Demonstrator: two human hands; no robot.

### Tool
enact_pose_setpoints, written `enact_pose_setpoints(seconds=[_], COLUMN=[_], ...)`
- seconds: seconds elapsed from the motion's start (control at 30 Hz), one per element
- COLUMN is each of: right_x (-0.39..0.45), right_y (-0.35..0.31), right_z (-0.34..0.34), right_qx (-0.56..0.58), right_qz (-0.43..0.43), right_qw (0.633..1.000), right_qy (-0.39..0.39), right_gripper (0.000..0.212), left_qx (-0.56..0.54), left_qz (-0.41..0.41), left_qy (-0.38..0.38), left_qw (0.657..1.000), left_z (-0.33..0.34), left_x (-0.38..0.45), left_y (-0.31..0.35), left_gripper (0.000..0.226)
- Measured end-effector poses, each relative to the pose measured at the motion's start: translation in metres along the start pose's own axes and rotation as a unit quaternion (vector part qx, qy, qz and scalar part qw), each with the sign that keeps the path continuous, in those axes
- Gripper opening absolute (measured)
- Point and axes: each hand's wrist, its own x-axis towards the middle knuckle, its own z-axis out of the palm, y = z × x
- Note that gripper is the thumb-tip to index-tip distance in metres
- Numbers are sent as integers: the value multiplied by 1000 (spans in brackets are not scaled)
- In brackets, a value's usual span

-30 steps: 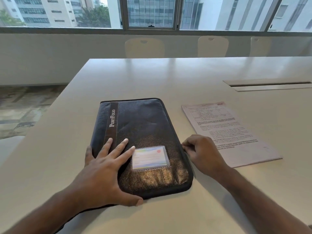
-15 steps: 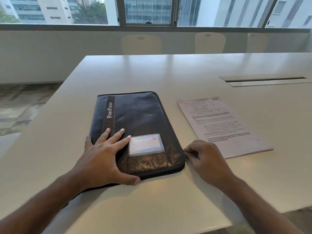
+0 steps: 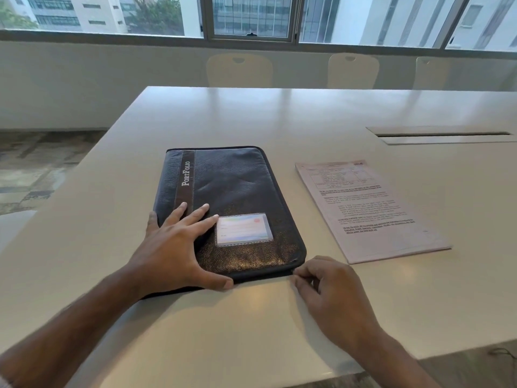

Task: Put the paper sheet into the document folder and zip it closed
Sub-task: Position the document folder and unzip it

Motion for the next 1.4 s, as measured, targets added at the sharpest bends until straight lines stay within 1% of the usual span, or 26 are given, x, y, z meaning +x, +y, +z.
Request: enact_pose_setpoints(seconds=[0.2,0.43,0.63,0.7,0.87,0.93,1.0,1.03,1.07,1.13,1.23,1.37,1.4], right_x=[-4,-4,-4,-5,-6,-7,-8,-8,-9,-8,-7,-2,0], right_y=[-14,-34,-48,-53,-58,-56,-55,-54,-54,-53,-53,-51,-50], right_z=[11,29,42,46,52,50,49,48,48,47,44,33,30], right_qx=[8,11,5,6,10,17,24,29,36,50,70,84,79], right_qz=[5,-4,-11,-14,-19,-17,-18,-19,-21,-23,-23,-38,-44], right_qw=[1000,1000,1000,1000,1000,1000,1000,999,999,998,997,991,990], right_qy=[1,-1,-1,1,2,2,2,1,0,-1,-13,-95,-106], right_gripper=[18,12,19,19,20,19,20,20,20,21,20,19,18], left_qx=[-19,-44,-74,-94,-163,-169,-111,-86,-80,-94,-95,-93,-99], left_qz=[-1,-5,-7,0,23,21,32,40,49,58,28,-13,-20], left_qy=[4,14,31,34,26,71,165,201,213,191,163,163,168], left_qw=[1000,999,997,995,986,983,979,975,973,975,982,982,981], left_z=[-2,-1,0,-1,-4,-2,5,8,12,21,25,27,28], left_x=[-2,-4,-9,-11,-22,-33,-48,-57,-64,-73,-72,-68,-69], left_y=[0,1,1,2,10,16,27,36,44,58,66,78,80], left_gripper=[136,131,124,117,88,72,49,38,30,24,22,25,25])
